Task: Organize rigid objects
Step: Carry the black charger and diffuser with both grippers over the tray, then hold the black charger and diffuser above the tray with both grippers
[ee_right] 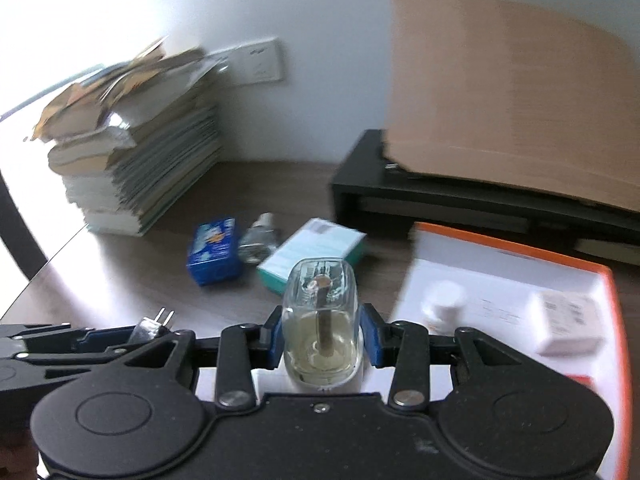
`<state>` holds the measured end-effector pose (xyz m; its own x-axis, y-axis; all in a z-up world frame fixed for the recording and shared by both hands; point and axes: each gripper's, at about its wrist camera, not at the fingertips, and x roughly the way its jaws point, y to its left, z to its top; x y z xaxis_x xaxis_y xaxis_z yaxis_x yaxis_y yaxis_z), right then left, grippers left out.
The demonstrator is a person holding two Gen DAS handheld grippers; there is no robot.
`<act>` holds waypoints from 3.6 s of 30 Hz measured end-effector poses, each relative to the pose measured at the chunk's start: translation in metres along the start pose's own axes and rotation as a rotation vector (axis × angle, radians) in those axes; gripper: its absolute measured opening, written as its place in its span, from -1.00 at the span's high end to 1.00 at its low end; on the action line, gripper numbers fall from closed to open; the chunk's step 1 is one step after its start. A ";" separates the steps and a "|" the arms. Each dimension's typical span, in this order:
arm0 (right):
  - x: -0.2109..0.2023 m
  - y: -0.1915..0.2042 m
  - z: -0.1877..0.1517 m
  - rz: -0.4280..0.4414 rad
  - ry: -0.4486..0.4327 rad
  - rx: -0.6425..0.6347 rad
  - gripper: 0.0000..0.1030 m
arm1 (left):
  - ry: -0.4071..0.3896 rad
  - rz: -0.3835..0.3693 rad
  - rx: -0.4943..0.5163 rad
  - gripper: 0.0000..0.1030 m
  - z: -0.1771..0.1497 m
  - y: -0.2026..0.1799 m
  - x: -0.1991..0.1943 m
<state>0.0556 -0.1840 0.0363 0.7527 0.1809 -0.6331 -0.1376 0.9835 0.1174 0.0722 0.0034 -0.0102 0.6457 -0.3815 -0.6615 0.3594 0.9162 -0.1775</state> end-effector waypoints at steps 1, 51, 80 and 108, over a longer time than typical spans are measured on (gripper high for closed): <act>-0.008 -0.005 -0.002 -0.016 -0.006 0.011 0.07 | 0.000 -0.017 0.013 0.30 0.000 -0.007 0.001; -0.141 -0.084 -0.084 -0.316 -0.022 0.227 0.07 | 0.062 -0.249 0.228 0.30 -0.030 -0.139 -0.004; -0.139 -0.086 -0.079 -0.314 -0.037 0.199 0.07 | 0.040 -0.236 0.205 0.30 -0.031 -0.141 -0.005; -0.113 -0.088 -0.075 -0.299 0.023 0.195 0.07 | 0.089 -0.219 0.181 0.30 -0.028 -0.130 0.015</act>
<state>-0.0656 -0.2909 0.0404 0.7263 -0.1126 -0.6781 0.2133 0.9747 0.0666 0.0164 -0.1177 -0.0178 0.4807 -0.5483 -0.6844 0.6033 0.7731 -0.1956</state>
